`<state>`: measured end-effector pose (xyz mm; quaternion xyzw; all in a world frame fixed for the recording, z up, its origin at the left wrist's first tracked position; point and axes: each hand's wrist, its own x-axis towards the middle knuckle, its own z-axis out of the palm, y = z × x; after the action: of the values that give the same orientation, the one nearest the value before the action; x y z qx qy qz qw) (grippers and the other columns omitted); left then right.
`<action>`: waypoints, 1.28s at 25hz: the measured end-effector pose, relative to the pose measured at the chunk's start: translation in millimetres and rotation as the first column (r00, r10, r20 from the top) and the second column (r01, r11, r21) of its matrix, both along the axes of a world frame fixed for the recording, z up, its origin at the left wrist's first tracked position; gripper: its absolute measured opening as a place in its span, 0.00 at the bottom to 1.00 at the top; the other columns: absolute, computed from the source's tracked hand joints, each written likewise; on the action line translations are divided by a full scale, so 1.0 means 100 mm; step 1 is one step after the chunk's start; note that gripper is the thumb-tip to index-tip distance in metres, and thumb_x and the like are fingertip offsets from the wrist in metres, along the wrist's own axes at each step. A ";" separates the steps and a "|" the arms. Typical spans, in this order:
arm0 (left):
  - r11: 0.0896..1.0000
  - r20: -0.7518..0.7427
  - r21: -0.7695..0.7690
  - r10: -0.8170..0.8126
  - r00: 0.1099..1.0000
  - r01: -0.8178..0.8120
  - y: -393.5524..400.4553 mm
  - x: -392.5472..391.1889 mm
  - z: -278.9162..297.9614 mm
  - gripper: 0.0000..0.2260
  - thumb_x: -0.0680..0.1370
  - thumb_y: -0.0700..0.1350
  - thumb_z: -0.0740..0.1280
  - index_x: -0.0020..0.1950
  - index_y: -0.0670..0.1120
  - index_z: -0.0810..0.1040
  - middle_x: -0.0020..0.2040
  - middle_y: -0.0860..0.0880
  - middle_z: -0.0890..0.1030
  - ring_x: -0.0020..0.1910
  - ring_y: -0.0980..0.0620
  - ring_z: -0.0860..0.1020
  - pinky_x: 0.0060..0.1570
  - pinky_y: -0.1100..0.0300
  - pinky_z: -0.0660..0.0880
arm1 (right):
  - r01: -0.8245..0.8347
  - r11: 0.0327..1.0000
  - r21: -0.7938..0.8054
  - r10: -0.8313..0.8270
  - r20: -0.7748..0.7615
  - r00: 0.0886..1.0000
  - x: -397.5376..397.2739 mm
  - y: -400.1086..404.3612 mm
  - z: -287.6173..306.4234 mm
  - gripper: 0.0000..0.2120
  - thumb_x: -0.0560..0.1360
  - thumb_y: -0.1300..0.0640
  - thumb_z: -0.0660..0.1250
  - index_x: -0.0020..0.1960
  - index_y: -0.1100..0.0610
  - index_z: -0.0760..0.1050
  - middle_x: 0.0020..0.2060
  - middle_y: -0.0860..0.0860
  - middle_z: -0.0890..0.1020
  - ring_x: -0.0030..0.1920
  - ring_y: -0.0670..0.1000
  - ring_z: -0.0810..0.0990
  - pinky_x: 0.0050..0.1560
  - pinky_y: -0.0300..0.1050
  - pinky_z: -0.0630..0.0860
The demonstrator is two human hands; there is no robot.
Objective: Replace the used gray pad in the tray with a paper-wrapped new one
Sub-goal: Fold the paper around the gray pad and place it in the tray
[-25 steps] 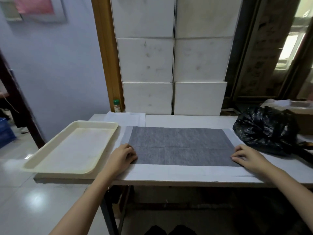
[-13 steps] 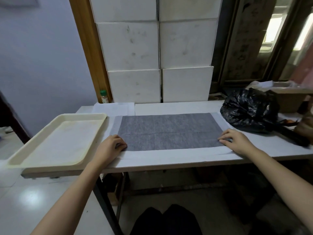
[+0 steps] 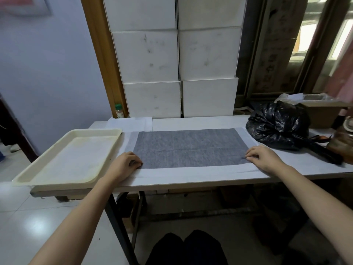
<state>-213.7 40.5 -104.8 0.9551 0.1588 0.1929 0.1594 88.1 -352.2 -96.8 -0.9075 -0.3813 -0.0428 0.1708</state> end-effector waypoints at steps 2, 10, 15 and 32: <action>1.000 0.027 0.006 0.021 0.999 -0.021 -0.01 0.02 0.00 0.04 0.74 0.39 0.70 0.43 0.43 0.85 0.46 0.46 0.82 0.45 0.47 0.80 0.46 0.53 0.77 | -0.001 1.000 0.017 0.001 -0.003 1.000 0.01 0.02 -0.01 0.06 0.73 0.59 0.69 0.47 0.58 0.83 0.48 0.50 0.82 0.53 0.53 0.77 0.55 0.47 0.73; 0.994 0.081 0.072 0.078 0.994 -0.084 -0.07 0.04 -0.04 0.03 0.73 0.37 0.70 0.39 0.40 0.81 0.42 0.44 0.78 0.43 0.45 0.75 0.40 0.51 0.73 | 0.025 0.997 0.077 -0.012 -0.159 0.987 0.04 0.02 0.05 0.05 0.73 0.64 0.69 0.40 0.56 0.82 0.44 0.48 0.79 0.45 0.50 0.79 0.48 0.41 0.71; 0.989 0.063 0.046 0.139 0.988 -0.142 -0.05 0.07 0.07 0.05 0.76 0.39 0.66 0.41 0.41 0.80 0.43 0.47 0.79 0.44 0.47 0.76 0.42 0.49 0.74 | -0.004 1.000 -0.004 0.004 0.015 1.000 0.01 0.08 -0.01 0.07 0.75 0.62 0.65 0.40 0.54 0.71 0.41 0.49 0.74 0.45 0.51 0.73 0.47 0.43 0.70; 0.825 -0.238 0.545 -0.017 0.971 0.148 0.01 0.19 0.23 0.16 0.65 0.41 0.75 0.45 0.46 0.69 0.41 0.45 0.75 0.34 0.46 0.75 0.26 0.58 0.65 | 0.010 0.936 -0.352 0.111 0.321 0.940 0.00 0.18 0.22 0.12 0.73 0.67 0.57 0.55 0.59 0.67 0.53 0.55 0.71 0.45 0.50 0.65 0.44 0.41 0.59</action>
<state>-194.4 41.7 -81.6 0.9812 0.0704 0.1157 -0.1375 88.1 -334.4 -75.2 -0.8923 -0.4300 -0.1243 -0.0591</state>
